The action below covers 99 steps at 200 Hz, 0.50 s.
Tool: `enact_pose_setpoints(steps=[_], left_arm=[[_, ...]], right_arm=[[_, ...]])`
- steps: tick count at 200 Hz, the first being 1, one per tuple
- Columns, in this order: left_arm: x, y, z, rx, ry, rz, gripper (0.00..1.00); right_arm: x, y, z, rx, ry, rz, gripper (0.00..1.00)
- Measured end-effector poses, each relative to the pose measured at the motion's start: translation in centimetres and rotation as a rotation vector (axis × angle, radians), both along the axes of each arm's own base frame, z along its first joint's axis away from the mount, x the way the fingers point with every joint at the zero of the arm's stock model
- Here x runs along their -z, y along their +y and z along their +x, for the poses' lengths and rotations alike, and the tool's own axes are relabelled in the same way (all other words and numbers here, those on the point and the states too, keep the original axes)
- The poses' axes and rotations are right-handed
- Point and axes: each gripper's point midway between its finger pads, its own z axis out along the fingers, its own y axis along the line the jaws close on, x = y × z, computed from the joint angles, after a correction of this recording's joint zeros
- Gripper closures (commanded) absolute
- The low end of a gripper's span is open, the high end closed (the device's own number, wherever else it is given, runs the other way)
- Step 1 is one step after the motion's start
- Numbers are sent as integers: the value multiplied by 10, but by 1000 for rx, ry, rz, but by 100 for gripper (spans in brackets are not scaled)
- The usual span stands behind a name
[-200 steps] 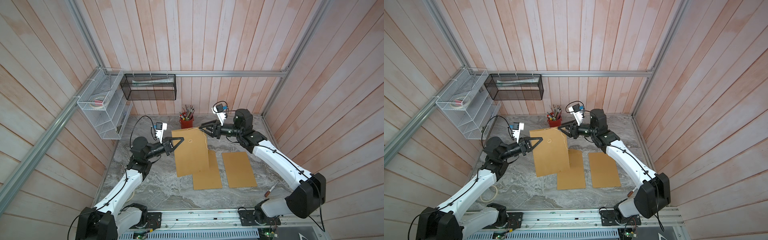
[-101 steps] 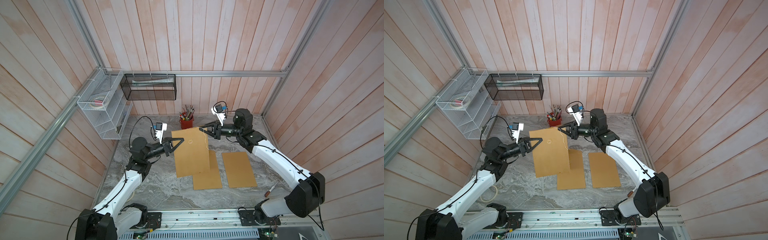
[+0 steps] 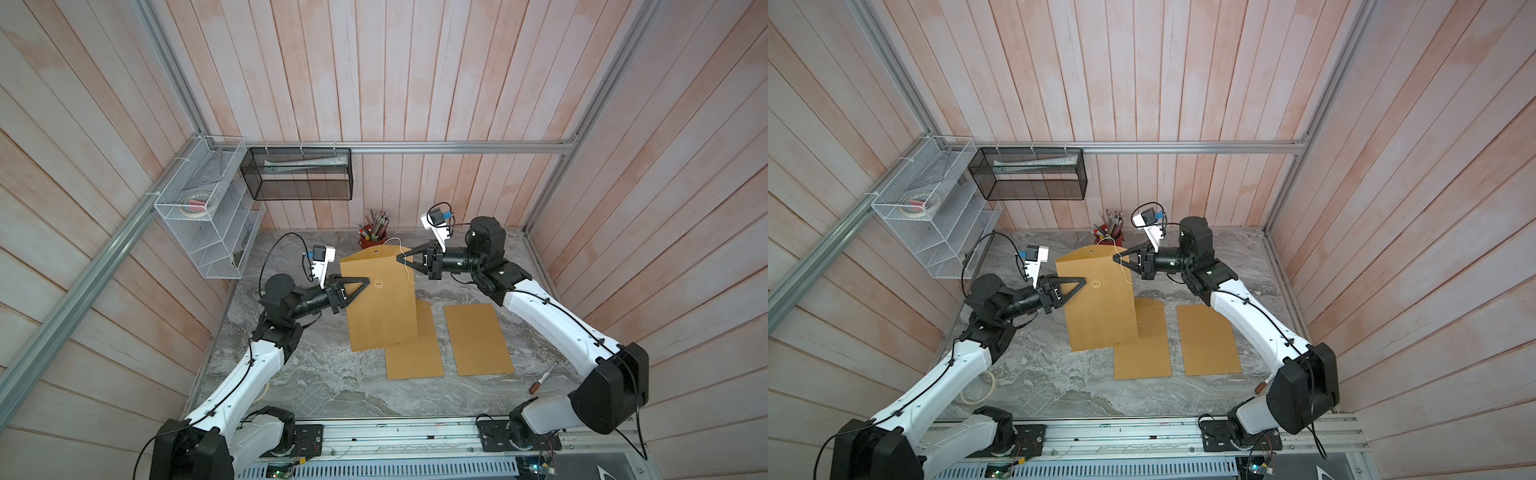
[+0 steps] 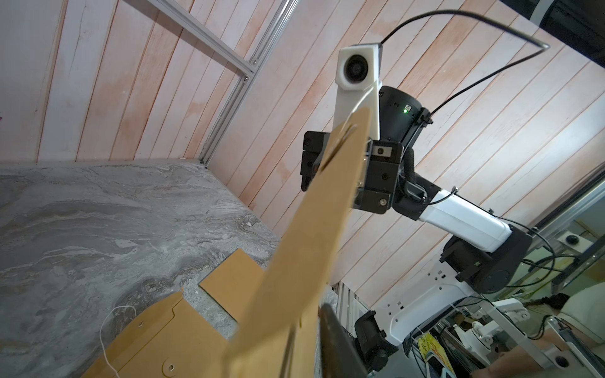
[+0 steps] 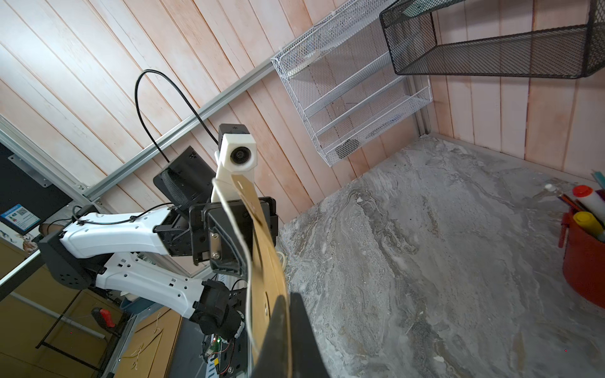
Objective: Open the file bag
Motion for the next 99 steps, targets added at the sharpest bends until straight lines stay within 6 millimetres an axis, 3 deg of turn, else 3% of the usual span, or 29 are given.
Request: enact_pose_setpoints(steps=[61,73,86,99], left_arm=[[-25,1,10,-26,-40,-39,70],[-28,1,11,-27,-41,-47,81],[-30,0,14,-27,-40,-53,99],[-29,1,17,-30,-42,-51,100]], right_arm=[[24,-1,-2,0,41,-25,100],[25,-1,-2,0,44,-28,100],[25,-1,-3,0,43,-27,100],[24,-2,-3,-1,39,-26,100]])
